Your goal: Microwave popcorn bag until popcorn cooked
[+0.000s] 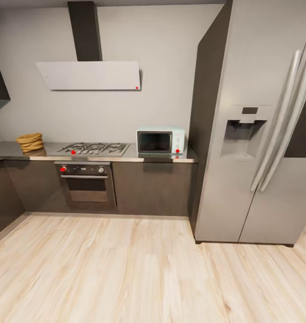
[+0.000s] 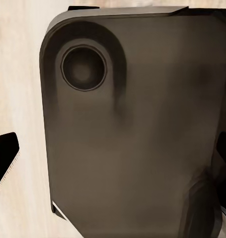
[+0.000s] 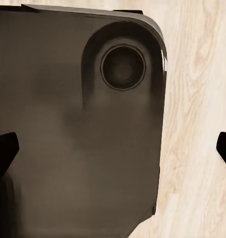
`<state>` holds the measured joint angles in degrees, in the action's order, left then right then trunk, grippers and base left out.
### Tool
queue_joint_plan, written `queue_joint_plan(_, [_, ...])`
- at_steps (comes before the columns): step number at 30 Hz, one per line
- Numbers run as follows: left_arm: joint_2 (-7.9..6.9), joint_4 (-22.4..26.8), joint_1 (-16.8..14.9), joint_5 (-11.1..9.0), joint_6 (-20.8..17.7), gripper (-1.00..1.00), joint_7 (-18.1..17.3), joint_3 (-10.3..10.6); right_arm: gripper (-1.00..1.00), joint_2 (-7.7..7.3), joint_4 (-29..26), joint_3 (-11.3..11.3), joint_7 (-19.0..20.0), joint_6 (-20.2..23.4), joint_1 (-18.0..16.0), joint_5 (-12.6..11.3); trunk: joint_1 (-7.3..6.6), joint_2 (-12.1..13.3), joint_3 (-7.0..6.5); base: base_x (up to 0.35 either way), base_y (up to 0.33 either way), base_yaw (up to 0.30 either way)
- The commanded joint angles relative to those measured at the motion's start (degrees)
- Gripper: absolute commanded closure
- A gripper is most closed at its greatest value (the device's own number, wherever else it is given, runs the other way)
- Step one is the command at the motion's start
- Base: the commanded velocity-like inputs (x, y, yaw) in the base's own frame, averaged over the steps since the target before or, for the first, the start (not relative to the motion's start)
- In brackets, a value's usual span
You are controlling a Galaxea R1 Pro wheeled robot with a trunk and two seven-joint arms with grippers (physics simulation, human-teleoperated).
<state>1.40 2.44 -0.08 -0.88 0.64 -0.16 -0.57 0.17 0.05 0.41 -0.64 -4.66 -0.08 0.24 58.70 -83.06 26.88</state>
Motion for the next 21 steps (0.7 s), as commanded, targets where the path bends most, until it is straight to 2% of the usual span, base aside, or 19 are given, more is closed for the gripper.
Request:
queue_joint_plan(1, [0.01,0.0,0.0,-0.1,0.1,-1.0,0.0,0.0,-1.0,0.01,0.0,0.0,-0.1,-0.2,0.0,0.0,0.03,0.0,0.05,0.295,0.0,0.0])
queue_joint_plan(21, [0.01,0.1,0.0,-0.1,0.1,-1.0,0.0,0.0,-1.0,0.01,0.0,0.0,-0.1,-0.2,0.0,0.0,0.03,0.0,0.05,0.294,0.01,0.0])
